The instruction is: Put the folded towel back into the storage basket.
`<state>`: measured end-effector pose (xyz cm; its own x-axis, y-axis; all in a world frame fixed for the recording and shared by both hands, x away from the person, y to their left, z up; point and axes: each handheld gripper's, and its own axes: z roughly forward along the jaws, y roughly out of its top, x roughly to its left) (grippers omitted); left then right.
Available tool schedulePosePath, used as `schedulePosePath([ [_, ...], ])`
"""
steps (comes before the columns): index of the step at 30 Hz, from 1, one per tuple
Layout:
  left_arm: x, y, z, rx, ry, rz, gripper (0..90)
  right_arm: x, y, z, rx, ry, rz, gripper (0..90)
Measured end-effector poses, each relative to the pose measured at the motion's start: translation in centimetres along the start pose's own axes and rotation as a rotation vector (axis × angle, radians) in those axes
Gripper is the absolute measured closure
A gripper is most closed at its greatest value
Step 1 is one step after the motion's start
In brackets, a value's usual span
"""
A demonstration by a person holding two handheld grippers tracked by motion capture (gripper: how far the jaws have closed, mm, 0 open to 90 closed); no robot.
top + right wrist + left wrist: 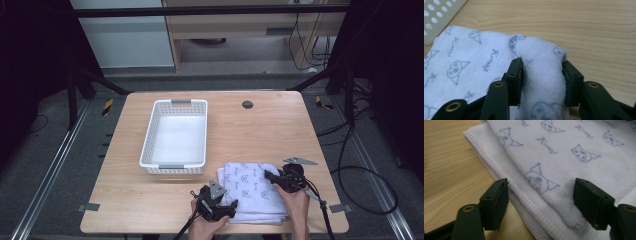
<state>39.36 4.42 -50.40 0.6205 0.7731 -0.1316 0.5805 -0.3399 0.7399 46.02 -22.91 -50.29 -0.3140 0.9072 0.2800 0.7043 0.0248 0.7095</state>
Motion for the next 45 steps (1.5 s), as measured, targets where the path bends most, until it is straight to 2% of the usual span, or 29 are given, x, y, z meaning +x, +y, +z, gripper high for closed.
schedulePosePath([
  [5,0.0,0.2,0.1,-0.006,-0.040,-0.027,44.0,0.0,-0.1,0.0,-0.009,0.009,0.010,62.6],
  [6,0.0,0.2,0.2,-0.007,-0.071,-0.048,49.2,0.0,-0.2,0.0,-0.013,0.013,0.009,63.6],
  [9,0.1,0.1,0.2,-0.013,-0.081,-0.059,56.6,0.1,-0.1,0.0,-0.011,0.014,0.007,64.5],
  [13,0.2,0.0,0.2,-0.010,-0.113,-0.107,66.8,0.4,0.2,0.0,0.003,-0.001,-0.028,66.0],
  [15,0.1,0.0,0.1,-0.018,-0.106,-0.099,70.0,0.5,0.2,0.0,0.005,-0.003,-0.028,66.3],
  [21,0.0,0.1,-0.4,-0.033,-0.114,-0.097,73.4,0.7,0.4,-0.4,0.002,0.004,-0.031,67.5],
  [24,0.0,0.4,-1.5,-0.053,-0.127,-0.086,73.8,1.0,0.7,-1.0,-0.009,0.025,-0.034,67.5],
  [31,0.1,1.4,-3.4,-0.096,-0.130,-0.067,73.8,1.6,1.5,-2.6,-0.063,0.057,-0.043,67.5],
  [32,0.1,1.6,-3.7,-0.101,-0.129,-0.061,73.8,2.0,1.9,-3.3,-0.081,0.061,-0.049,67.3],
  [37,0.1,2.5,-5.0,-0.127,-0.119,-0.033,73.9,2.8,2.7,-4.7,-0.123,0.059,-0.064,67.2],
  [45,0.1,3.7,-6.2,-0.146,-0.106,-0.002,73.8,3.6,3.6,-6.0,-0.175,0.060,-0.074,67.1],
])
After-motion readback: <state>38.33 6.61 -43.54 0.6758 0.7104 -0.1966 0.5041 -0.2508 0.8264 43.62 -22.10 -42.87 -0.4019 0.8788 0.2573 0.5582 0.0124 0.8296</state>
